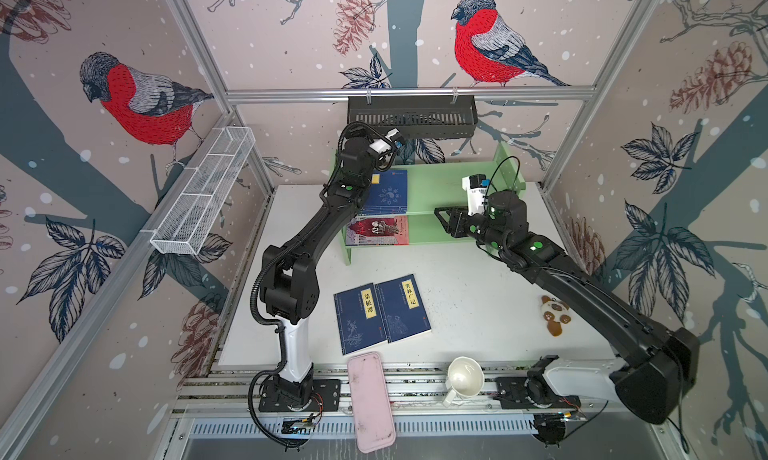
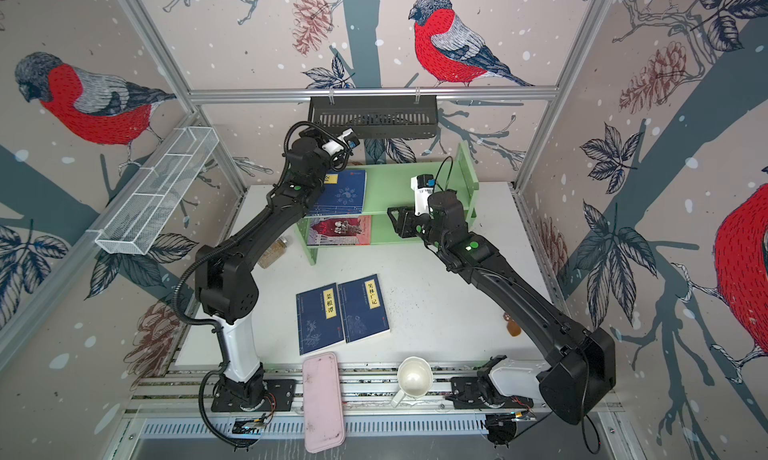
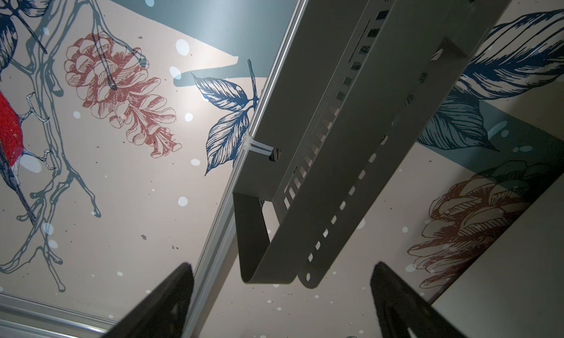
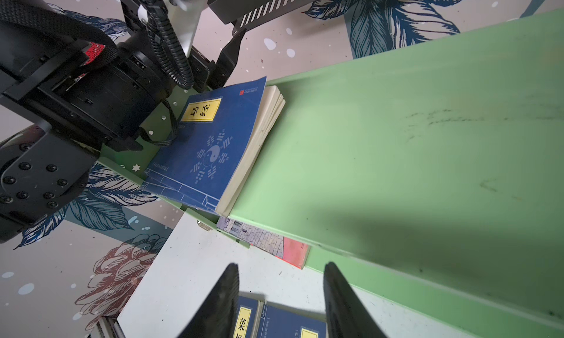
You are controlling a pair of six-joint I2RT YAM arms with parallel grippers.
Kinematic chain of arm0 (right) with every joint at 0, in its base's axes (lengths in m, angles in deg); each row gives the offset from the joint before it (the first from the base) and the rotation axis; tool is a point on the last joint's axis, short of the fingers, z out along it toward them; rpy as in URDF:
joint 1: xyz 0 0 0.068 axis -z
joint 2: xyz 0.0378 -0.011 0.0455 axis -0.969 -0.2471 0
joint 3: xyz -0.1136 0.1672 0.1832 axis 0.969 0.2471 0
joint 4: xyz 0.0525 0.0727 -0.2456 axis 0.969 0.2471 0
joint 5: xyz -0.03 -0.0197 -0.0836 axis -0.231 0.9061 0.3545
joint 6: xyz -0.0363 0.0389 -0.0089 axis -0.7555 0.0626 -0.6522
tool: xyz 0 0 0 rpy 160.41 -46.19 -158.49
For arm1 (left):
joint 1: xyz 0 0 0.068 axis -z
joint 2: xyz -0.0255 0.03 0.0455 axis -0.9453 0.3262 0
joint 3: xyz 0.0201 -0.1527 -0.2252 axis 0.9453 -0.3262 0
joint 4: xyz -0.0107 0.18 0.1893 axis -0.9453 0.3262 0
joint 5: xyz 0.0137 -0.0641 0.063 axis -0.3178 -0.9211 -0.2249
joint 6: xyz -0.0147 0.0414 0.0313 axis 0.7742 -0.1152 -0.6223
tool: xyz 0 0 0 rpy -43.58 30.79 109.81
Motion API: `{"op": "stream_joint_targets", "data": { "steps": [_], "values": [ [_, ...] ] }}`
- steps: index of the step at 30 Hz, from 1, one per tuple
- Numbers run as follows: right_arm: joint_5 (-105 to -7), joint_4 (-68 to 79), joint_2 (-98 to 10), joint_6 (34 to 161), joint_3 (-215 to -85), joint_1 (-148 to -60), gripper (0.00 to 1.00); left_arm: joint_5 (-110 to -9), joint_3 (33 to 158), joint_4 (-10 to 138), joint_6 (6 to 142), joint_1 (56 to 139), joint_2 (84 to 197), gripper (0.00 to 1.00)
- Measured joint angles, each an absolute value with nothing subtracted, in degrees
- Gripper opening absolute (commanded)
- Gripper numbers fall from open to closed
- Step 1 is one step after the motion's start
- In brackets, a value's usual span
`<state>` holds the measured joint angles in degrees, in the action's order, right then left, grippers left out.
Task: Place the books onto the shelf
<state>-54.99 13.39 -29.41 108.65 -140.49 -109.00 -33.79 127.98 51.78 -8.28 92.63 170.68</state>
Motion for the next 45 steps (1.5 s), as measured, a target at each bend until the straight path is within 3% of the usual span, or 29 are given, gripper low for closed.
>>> {"op": "stream_joint_targets", "data": {
  "steps": [45],
  "values": [
    [-56.8,12.1,-31.5,108.7,-142.0,-109.0,0.47,-33.8,123.2,51.8,-7.2,92.5,167.0,0.90]
  ]
}}
